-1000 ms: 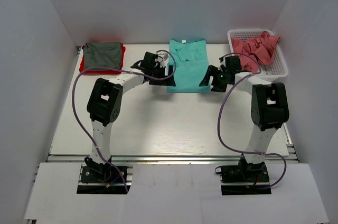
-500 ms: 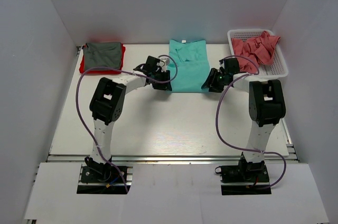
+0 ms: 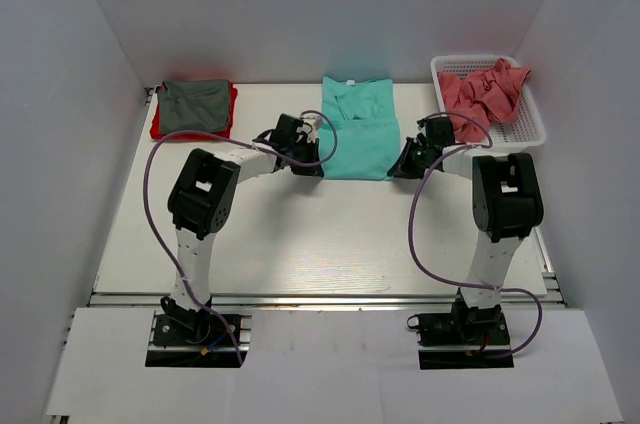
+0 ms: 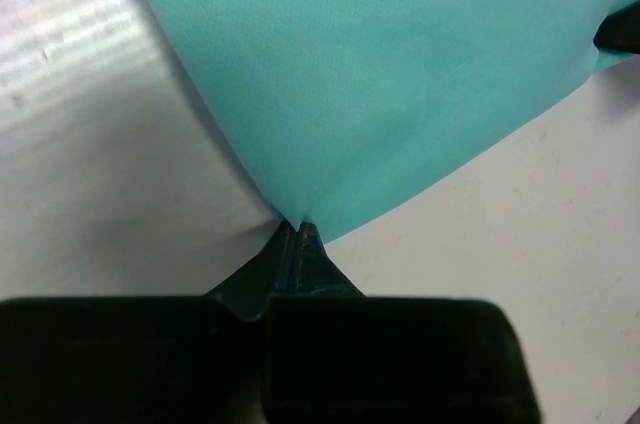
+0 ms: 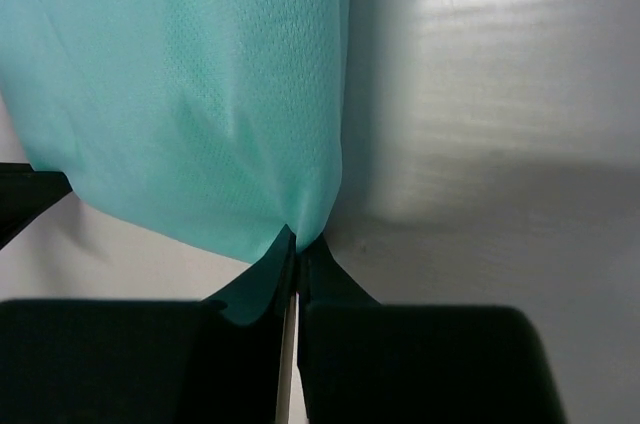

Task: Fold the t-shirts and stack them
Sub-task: Grab one side of the 2/3 rectangular tshirt with both arms, then fold the long partially folded tshirt into a neat square

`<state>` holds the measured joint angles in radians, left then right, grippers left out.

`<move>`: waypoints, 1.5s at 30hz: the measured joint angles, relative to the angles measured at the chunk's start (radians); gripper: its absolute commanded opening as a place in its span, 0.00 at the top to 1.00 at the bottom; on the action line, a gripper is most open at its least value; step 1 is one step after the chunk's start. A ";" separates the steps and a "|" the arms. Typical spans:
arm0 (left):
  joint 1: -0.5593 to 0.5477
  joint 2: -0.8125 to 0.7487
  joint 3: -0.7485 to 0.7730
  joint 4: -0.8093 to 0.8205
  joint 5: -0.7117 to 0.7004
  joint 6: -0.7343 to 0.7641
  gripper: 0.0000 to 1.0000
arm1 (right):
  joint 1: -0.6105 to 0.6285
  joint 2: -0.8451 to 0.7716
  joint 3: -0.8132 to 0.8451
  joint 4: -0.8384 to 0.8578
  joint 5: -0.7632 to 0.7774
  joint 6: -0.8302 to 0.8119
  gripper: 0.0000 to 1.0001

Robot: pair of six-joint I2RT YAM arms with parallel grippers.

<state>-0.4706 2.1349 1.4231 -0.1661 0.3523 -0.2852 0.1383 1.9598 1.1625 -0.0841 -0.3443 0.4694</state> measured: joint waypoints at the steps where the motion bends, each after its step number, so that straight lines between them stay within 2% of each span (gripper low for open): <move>1: -0.001 -0.015 -0.023 0.006 0.001 -0.001 1.00 | 0.000 -0.011 -0.013 -0.004 0.000 0.000 1.00; 6: -0.008 -0.133 -0.170 -0.003 0.005 -0.005 1.00 | 0.005 -0.137 -0.132 -0.041 -0.015 0.000 1.00; 13: -0.047 -0.453 -0.404 -0.034 0.088 -0.050 1.00 | 0.010 -0.479 -0.293 -0.200 -0.089 -0.021 1.00; 18: -0.077 -0.697 -0.484 -0.093 0.140 -0.091 1.00 | 0.009 -0.636 -0.282 -0.416 -0.151 -0.084 1.00; 21: -0.082 -0.806 -0.481 -0.112 0.147 -0.105 1.00 | 0.007 -0.677 -0.240 -0.520 -0.193 -0.108 1.00; 24: -0.083 -0.874 -0.469 -0.128 0.141 -0.119 1.00 | 0.006 -0.692 -0.184 -0.555 -0.234 -0.111 1.00; 31: -0.077 -0.848 -0.386 -0.194 0.021 -0.170 1.00 | 0.003 -0.615 -0.077 -0.565 -0.319 -0.102 1.00; 40: -0.055 -0.659 -0.190 -0.294 -0.254 -0.243 1.00 | -0.010 -0.348 0.102 -0.552 -0.385 -0.080 1.00; 45: -0.032 -0.533 -0.048 -0.310 -0.317 -0.251 1.00 | -0.019 -0.250 0.218 -0.540 -0.397 -0.072 1.00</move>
<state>-0.5022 1.6020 1.3750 -0.4763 0.0353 -0.5358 0.1188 1.7096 1.3808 -0.6243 -0.7410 0.3973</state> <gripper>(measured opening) 0.023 0.012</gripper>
